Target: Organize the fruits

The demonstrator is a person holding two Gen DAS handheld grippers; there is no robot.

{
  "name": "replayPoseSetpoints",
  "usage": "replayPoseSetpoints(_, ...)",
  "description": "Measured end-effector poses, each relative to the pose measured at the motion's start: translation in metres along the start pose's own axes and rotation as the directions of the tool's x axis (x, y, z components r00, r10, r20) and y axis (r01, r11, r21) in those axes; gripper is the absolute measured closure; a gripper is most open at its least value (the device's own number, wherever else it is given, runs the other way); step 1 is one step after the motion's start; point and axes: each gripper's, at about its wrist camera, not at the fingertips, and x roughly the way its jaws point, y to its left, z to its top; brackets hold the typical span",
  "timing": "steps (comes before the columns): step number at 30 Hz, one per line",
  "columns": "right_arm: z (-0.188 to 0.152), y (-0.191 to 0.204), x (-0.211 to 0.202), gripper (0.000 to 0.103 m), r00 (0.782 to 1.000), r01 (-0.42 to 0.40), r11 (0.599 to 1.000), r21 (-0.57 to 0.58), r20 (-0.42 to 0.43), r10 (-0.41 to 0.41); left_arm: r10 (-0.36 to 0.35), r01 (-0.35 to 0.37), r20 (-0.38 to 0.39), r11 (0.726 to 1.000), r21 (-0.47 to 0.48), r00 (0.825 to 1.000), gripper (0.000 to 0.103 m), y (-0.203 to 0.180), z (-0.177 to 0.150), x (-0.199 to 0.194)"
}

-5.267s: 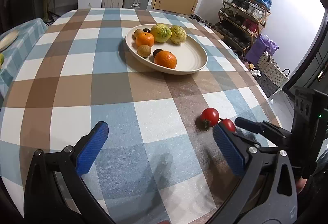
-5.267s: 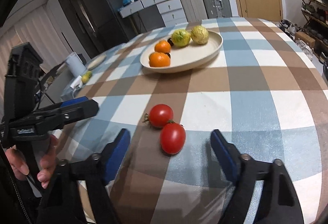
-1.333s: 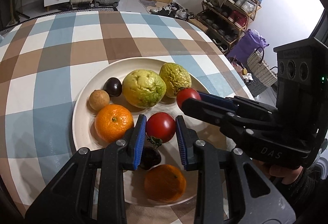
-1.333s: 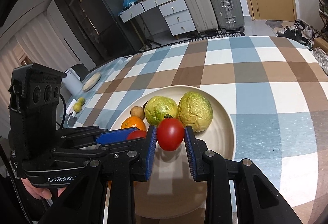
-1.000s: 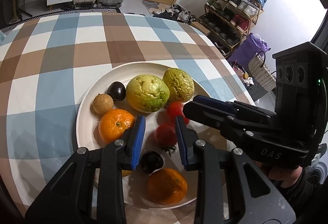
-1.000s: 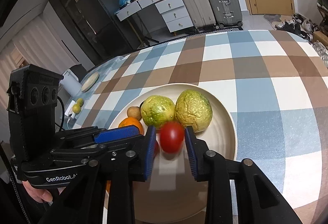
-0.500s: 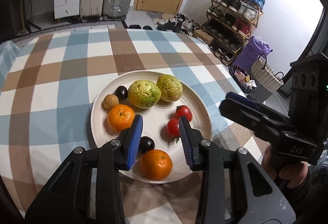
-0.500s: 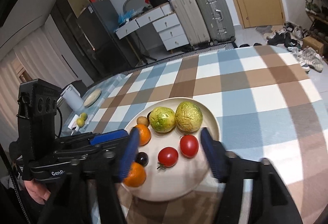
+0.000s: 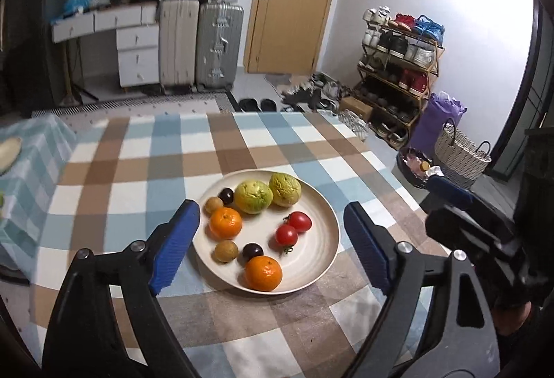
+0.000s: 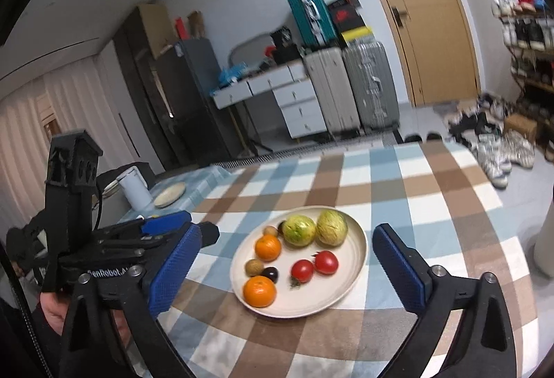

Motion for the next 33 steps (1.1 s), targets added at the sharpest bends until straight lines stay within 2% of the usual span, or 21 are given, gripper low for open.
replayPoseSetpoints(1,-0.001,0.006,-0.007,0.000,1.000,0.002,1.000,-0.024,0.018,-0.002,0.026,-0.026,0.022,1.000,0.000,0.999,0.018,-0.001,-0.001,-0.010)
replayPoseSetpoints(4,-0.004,0.018,-0.019,0.000,0.999,0.015,0.998,-0.066,0.053,-0.011,0.063,-0.063,0.083,0.998,-0.010,0.995,0.002,-0.001,-0.002,-0.032)
replayPoseSetpoints(5,-0.005,0.021,-0.024,0.000,0.998,0.021,0.997,-0.072,0.068,-0.016,0.080,-0.079,0.111,0.997,-0.016,0.991,0.000,0.000,-0.003,-0.040)
replayPoseSetpoints(10,-0.008,0.030,-0.049,0.000,0.987,0.028,0.997,-0.074,0.158,-0.016,0.116,-0.117,0.196,0.993,-0.005,0.974,0.000,0.000,-0.008,-0.071)
replayPoseSetpoints(15,-0.012,0.043,-0.070,0.000,0.967,0.066,0.991,-0.117,0.254,-0.034,0.124,-0.124,0.270,0.992,-0.015,0.955,0.000,0.002,-0.017,-0.100)
replayPoseSetpoints(21,-0.021,0.057,-0.083,0.000,0.953,0.097,0.981,-0.168,0.300,-0.043,0.126,-0.129,0.342,0.992,-0.013,0.931,0.000,0.002,-0.035,-0.131)
replayPoseSetpoints(24,-0.028,0.065,-0.088,0.000,0.944,0.126,0.972,-0.198,0.326,-0.056,0.157,-0.165,0.365,0.986,-0.009,0.918,0.000,0.002,-0.044,-0.136)
replayPoseSetpoints(27,-0.037,0.071,-0.093,0.000,0.928,0.173,0.959,-0.225,0.364,-0.082,0.180,-0.191,0.360,0.981,-0.004,0.915,0.000,0.001,-0.053,-0.137)
replayPoseSetpoints(33,-0.050,0.072,-0.093,0.000,0.919,0.211,0.952,-0.221,0.377,-0.116,0.210,-0.212,0.367,0.977,-0.036,0.906,0.000,0.010,-0.075,-0.139)
